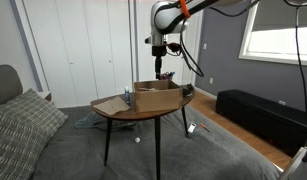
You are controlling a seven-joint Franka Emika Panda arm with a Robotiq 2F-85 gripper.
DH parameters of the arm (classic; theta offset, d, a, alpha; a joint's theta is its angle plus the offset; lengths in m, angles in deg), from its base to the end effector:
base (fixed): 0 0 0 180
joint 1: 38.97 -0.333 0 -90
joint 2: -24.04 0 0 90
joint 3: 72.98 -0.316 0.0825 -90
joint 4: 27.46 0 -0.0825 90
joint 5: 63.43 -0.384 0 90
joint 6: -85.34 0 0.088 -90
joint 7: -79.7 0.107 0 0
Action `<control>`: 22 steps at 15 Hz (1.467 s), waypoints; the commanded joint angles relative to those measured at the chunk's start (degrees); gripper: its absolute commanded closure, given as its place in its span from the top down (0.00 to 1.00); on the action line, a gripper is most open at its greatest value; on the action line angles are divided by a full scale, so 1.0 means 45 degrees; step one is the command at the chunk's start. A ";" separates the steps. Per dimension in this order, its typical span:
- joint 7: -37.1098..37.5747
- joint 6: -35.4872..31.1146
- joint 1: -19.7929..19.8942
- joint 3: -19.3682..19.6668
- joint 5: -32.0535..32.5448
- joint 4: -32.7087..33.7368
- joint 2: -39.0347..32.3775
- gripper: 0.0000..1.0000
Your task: Pick up the cardboard box, turn it clockwise by ninety degrees and place it a little forward on the table
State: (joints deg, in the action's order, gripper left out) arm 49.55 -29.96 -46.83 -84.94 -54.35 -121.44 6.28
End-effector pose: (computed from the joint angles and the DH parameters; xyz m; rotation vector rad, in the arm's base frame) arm 0.6249 0.2009 0.4459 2.7322 1.3589 0.0948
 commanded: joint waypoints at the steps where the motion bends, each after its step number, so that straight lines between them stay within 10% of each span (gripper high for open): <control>1: -0.1727 -0.0438 0.0155 -0.0004 0.0009 0.0962 -0.0946 1.00; 18: -0.3708 -0.1313 0.0224 0.0320 0.0049 0.2504 -0.3185 1.00; 22: -0.3719 -0.1253 0.0225 0.0334 -0.0001 0.2910 -0.3538 0.69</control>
State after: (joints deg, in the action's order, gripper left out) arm 34.07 -35.80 -45.78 -83.52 -54.35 -111.26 -7.67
